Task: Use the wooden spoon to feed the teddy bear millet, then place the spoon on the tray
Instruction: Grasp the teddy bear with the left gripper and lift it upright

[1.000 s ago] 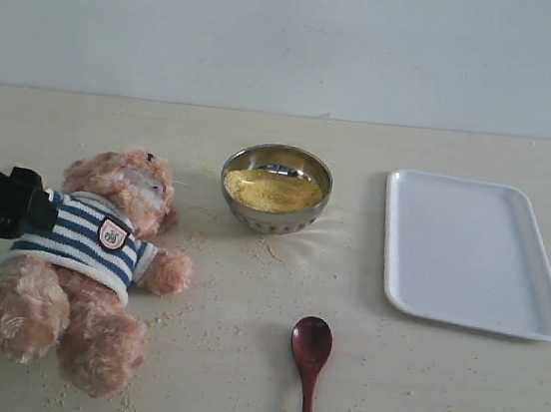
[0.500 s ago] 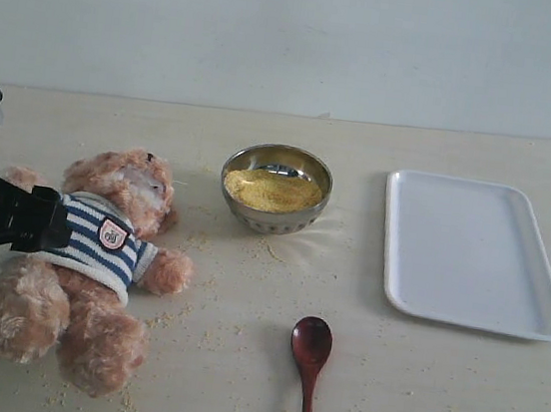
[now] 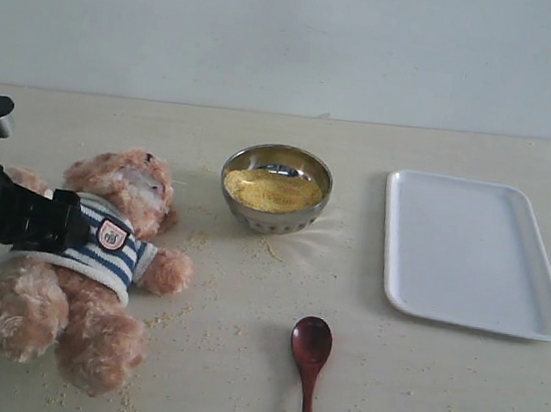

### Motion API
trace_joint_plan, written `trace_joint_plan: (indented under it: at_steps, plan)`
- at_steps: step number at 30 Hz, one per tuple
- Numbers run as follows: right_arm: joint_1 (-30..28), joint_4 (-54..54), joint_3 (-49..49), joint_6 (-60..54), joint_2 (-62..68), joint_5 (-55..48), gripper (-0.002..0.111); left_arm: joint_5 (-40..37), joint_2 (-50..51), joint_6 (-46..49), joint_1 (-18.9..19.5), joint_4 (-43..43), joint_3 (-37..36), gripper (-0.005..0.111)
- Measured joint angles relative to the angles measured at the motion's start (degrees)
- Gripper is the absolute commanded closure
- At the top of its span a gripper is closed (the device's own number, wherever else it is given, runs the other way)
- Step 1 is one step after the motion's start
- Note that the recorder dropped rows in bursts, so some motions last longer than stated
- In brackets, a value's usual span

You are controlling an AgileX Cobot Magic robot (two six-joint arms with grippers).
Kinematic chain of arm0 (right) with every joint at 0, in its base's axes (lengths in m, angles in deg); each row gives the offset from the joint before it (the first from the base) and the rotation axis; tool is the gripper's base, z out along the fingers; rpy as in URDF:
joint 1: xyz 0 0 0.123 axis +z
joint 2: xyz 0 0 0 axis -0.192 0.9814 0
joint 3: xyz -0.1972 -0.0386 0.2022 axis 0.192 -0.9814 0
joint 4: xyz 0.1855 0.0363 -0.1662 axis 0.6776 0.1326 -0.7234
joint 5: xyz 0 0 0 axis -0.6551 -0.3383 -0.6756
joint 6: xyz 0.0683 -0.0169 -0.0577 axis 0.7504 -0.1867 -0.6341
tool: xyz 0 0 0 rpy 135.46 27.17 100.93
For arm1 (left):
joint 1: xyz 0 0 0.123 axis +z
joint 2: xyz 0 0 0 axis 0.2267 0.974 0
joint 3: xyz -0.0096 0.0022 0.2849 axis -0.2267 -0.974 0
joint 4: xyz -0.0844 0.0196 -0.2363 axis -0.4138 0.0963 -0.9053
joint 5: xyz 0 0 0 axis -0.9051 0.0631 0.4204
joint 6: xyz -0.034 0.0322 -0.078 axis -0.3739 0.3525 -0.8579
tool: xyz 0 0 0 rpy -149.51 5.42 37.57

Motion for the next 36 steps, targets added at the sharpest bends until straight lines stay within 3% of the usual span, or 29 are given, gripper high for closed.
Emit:
trace_joint_plan:
  at_steps: [8, 10, 12, 17, 18, 25, 29, 36]
  plan:
    - [0.0, 0.0, 0.0, 0.0, 0.0, 0.0, 0.108, 4.9, 4.7, -0.3, -2.2, -1.4, 0.1, 0.011]
    - [0.0, 0.0, 0.0, 0.0, 0.0, 0.0, 0.108, 5.8, 6.1, -0.4, -3.4, -2.3, 0.4, 0.018]
    - [0.0, 0.0, 0.0, 0.0, 0.0, 0.0, 0.108, 6.6, 7.5, -0.5, -4.8, -3.3, 0.8, 0.034]
    - [0.0, 0.0, 0.0, 0.0, 0.0, 0.0, 0.108, 7.6, 9.4, -0.6, -6.2, -4.9, 1.5, 0.096]
    - [0.0, 0.0, 0.0, 0.0, 0.0, 0.0, 0.108, 7.6, 9.4, -0.6, -6.2, -4.9, 1.5, 0.101]
    - [0.0, 0.0, 0.0, 0.0, 0.0, 0.0, 0.108, 3.1, 5.8, -0.5, -6.2, -2.5, 1.5, 0.102]
    - [0.0, 0.0, 0.0, 0.0, 0.0, 0.0, 0.108, -3.2, -2.0, 0.3, -6.2, -0.5, 0.6, 0.102]
    - [0.0, 0.0, 0.0, 0.0, 0.0, 0.0, 0.108, -5.8, -18.9, 1.7, -6.2, -1.0, -5.0, 0.102]
